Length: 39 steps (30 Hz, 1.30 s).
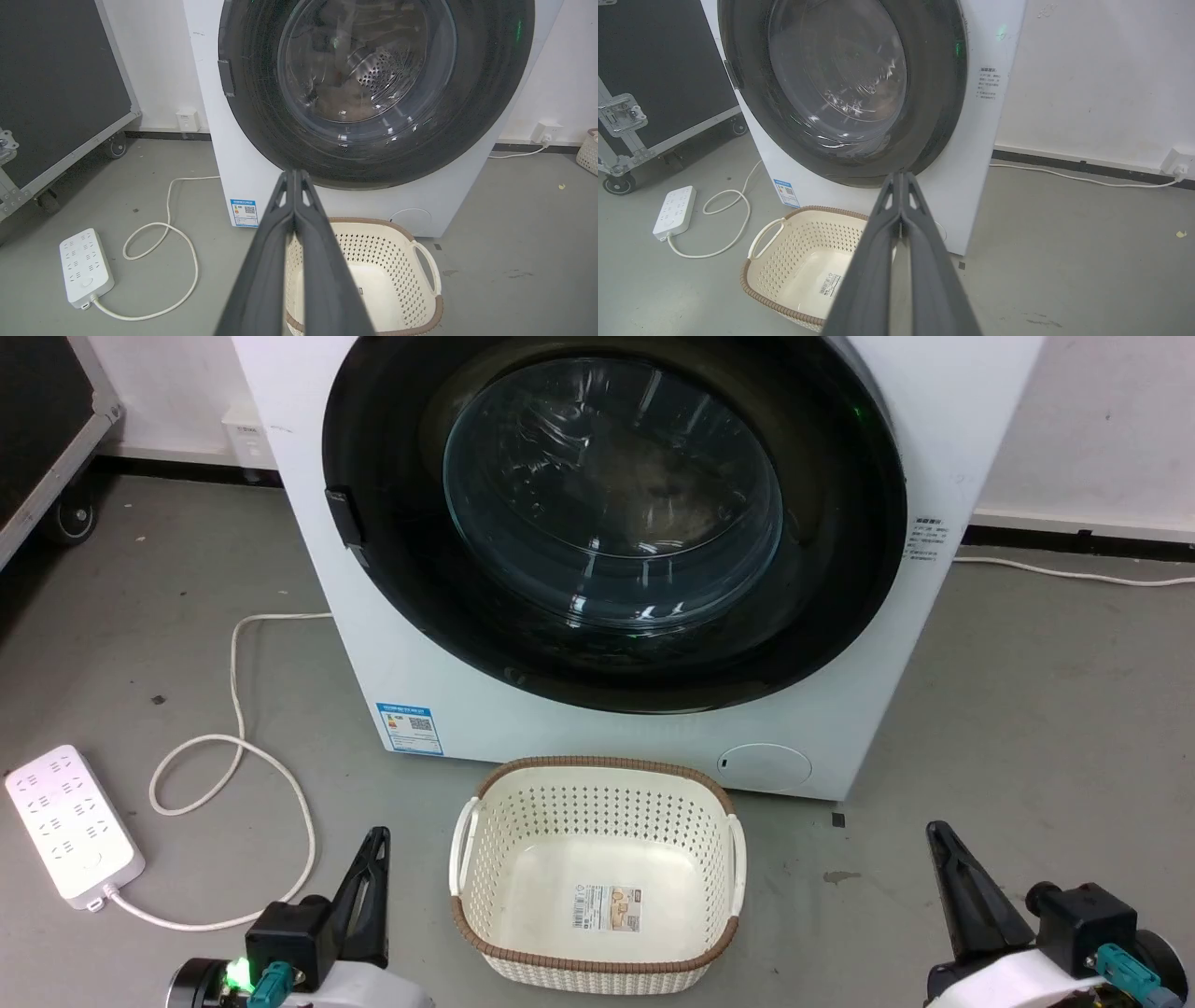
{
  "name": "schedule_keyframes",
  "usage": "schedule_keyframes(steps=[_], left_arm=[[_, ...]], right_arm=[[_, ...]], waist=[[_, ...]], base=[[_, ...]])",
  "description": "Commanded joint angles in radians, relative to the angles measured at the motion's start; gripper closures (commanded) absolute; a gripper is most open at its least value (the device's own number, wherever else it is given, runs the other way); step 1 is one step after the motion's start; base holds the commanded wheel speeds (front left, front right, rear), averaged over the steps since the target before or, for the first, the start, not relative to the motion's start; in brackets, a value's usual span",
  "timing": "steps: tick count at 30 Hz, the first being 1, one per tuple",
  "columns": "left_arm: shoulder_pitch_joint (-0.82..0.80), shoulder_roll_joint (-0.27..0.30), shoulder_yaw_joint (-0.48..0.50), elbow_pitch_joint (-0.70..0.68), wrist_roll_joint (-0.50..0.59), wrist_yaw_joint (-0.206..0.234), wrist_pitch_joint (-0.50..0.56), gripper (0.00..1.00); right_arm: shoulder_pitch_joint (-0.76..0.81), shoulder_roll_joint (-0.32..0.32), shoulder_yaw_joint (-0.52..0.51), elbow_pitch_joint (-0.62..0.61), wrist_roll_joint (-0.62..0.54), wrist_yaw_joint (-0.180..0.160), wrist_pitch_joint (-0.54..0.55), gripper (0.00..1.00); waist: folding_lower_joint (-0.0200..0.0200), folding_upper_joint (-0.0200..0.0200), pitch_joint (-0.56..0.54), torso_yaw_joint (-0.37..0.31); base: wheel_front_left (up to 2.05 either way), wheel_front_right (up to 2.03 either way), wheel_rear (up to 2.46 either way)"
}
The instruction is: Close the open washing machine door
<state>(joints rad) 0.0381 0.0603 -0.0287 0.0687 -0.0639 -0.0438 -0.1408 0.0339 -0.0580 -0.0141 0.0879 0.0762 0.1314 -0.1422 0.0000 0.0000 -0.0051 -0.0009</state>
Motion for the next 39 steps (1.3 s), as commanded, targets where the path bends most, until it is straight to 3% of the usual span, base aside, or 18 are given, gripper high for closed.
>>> schedule_keyframes(steps=[1,39], left_arm=[[-0.014,-0.001,0.002,-0.008,0.006,0.007,0.005,1.00],[-0.028,-0.007,0.018,-0.045,0.041,0.029,0.087,1.00]], right_arm=[[-0.014,0.004,0.001,-0.009,-0.010,0.000,0.006,1.00],[-0.026,0.006,0.009,-0.057,-0.050,-0.001,0.088,1.00]], waist=[[0.0000,0.0000,0.000,0.000],[0.0000,0.0000,0.003,0.001]], base=[[0.00,0.00,0.00],[0.00,0.00,0.00]])
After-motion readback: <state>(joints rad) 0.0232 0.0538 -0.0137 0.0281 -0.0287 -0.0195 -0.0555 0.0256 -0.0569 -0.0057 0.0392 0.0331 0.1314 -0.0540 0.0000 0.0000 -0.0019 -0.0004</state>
